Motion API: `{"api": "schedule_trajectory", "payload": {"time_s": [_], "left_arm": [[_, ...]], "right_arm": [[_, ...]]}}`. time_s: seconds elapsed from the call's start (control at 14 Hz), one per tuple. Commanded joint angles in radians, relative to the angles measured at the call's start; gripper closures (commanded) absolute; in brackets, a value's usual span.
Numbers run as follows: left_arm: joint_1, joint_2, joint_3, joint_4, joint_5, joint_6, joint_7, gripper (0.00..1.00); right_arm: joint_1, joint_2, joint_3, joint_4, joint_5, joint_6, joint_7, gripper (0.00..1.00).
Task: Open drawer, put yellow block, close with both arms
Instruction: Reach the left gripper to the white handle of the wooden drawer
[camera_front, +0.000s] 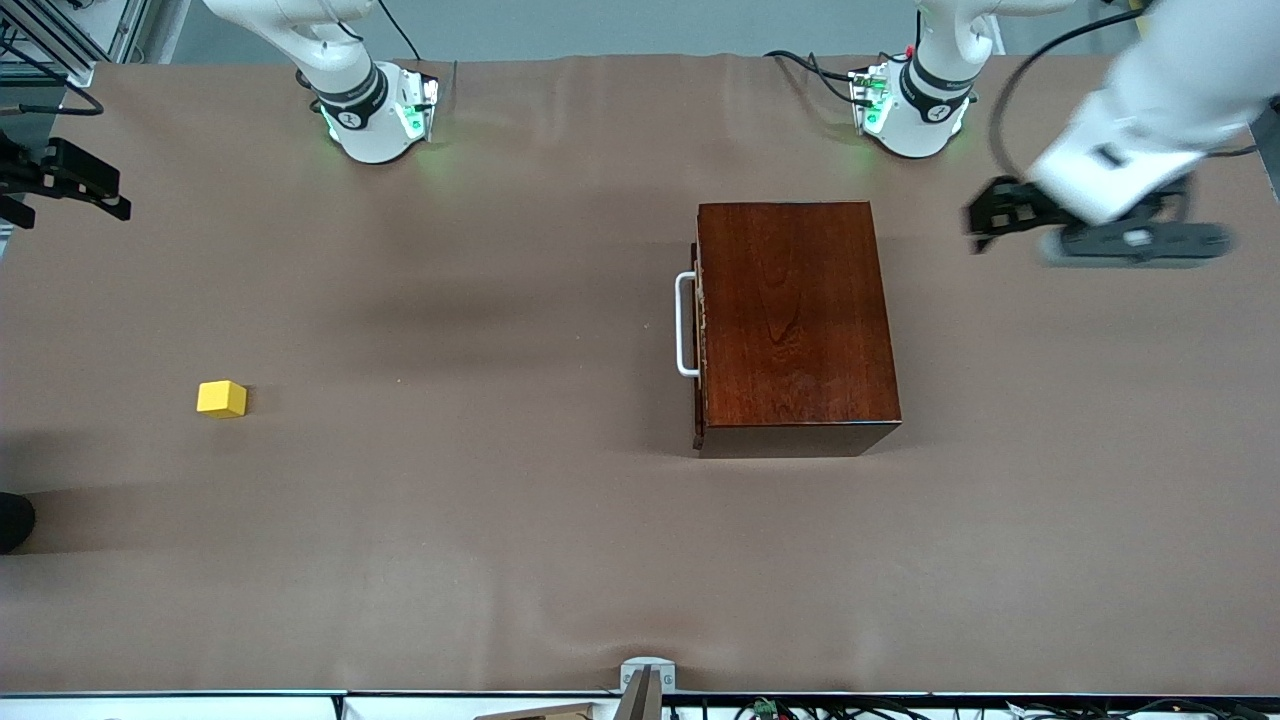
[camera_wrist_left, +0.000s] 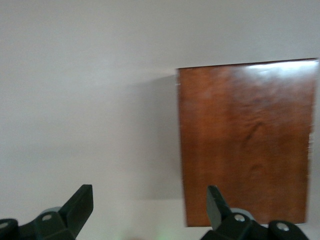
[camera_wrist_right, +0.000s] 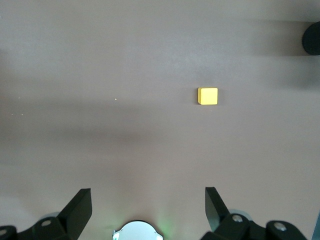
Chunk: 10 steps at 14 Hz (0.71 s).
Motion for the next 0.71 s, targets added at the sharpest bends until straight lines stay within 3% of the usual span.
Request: {"api": "schedule_trajectory", "payload": {"time_s": [0.0, 0.36, 0.64], "left_arm": [[-0.102, 0.151, -0.015, 0.161, 0.030, -0.017, -0.095, 0.00], [-0.352, 0.379, 0.024, 0.316, 0.072, 0.044, -0.369, 0.00], [-0.620, 0.523, 0.214, 0.414, 0.073, 0.115, -0.532, 0.00]], "right_arm": [[-0.007, 0.009, 0.005, 0.019, -0.001, -0.012, 0.012, 0.00], [-0.005, 0.009, 0.005, 0.021, -0.001, -0.011, 0.012, 0.00], [-0.002, 0.009, 0.005, 0.019, -0.001, -0.011, 0.012, 0.00]]}}
